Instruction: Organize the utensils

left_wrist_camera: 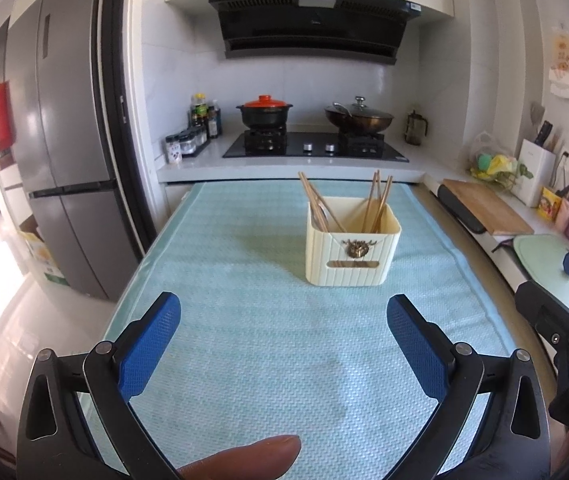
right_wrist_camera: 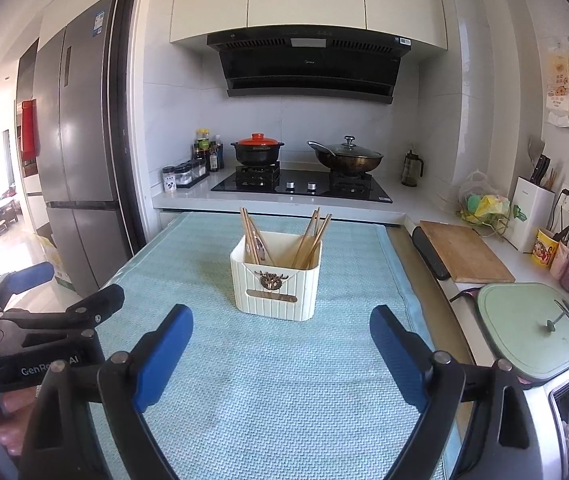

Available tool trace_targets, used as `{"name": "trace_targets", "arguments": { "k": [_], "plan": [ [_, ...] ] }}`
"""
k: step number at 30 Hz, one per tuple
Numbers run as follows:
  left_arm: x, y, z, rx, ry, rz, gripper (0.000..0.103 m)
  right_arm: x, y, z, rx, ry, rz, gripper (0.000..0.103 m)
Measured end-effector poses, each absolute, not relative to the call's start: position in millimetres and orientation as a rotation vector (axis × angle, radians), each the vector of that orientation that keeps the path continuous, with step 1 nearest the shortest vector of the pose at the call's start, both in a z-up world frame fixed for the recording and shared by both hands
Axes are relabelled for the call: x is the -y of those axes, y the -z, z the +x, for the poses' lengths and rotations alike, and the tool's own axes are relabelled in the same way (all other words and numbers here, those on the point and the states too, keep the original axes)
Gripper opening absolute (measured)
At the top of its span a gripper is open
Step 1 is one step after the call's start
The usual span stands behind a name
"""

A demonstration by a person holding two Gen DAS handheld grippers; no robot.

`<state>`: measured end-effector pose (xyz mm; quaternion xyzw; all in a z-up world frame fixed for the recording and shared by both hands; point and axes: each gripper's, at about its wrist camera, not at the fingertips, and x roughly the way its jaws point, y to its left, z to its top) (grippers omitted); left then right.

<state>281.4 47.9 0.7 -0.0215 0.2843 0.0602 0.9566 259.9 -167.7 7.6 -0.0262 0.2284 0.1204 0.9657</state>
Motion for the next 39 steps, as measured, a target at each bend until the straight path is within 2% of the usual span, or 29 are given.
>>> {"name": "trace_targets", "arguments": {
  "k": [39],
  "plan": [
    [-50.2, -3.2, 281.5, -0.578, -0.126, -0.032, 0.103, 165.8, -14.3, 251.6, -0.456, -0.252, -0.084, 0.092]
  ]
}}
